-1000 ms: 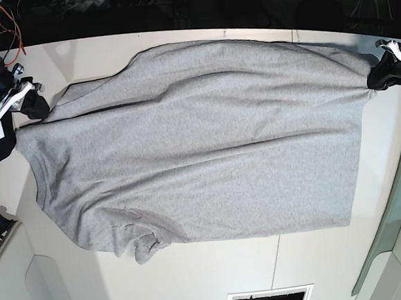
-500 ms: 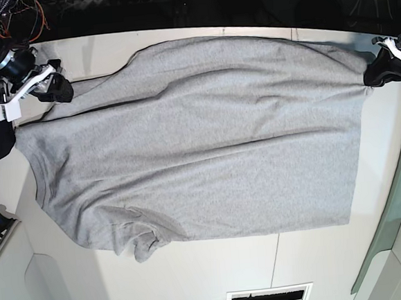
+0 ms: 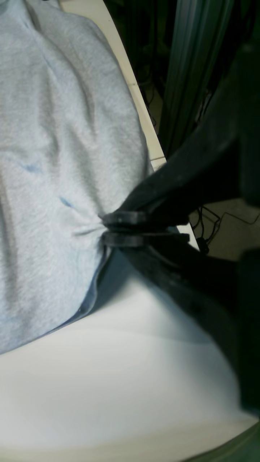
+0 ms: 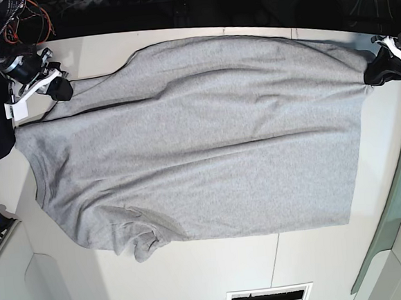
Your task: Layout the t-shirt on the table in an organized manner, then fold the t-shirt properly
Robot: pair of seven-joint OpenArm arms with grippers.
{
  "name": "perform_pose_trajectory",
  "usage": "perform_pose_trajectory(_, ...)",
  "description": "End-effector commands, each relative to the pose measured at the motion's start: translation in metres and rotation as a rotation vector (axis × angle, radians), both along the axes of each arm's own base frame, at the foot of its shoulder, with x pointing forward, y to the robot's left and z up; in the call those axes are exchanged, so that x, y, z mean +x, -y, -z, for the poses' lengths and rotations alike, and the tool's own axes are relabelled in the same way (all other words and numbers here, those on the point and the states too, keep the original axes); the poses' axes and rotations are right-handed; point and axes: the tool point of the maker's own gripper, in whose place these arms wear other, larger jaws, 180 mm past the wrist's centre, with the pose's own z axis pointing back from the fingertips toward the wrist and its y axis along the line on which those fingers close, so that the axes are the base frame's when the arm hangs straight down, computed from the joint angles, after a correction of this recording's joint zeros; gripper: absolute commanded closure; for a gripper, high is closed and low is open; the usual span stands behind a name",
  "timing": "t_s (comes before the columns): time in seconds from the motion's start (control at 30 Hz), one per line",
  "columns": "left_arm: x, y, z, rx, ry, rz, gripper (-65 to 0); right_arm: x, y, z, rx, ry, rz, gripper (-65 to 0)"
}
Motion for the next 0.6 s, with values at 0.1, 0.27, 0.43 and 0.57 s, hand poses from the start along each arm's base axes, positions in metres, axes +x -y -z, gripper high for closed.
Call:
perform_pose_trajectory(0.1, 0.007, -0.004, -0.013, 0.002, 0.035, 0.011, 0.0, 0.01, 0.007, -0.033, 0.018, 0.065, -0.019, 0.0)
perform_pose_trajectory(0.27, 0.012, -0.02, -0.039, -0.054, 0.088, -0.058, 0.0, 0.005, 0.02, -0.083, -0.047, 0.173, -0.025, 0.0)
perform_pose_trajectory(0.43, 0.022, -0.043, -0.067, -0.018, 0.146, -0.076, 0.0, 0.009, 0.027, -0.13, -0.146, 0.292, -0.04, 0.0)
perform_pose_trajectory(0.57, 0.028, -0.047, -0.071, 0.028, 0.158, -0.055, 0.0, 0.027, 0.032, -0.153, -0.168, 0.402, -0.016, 0.0)
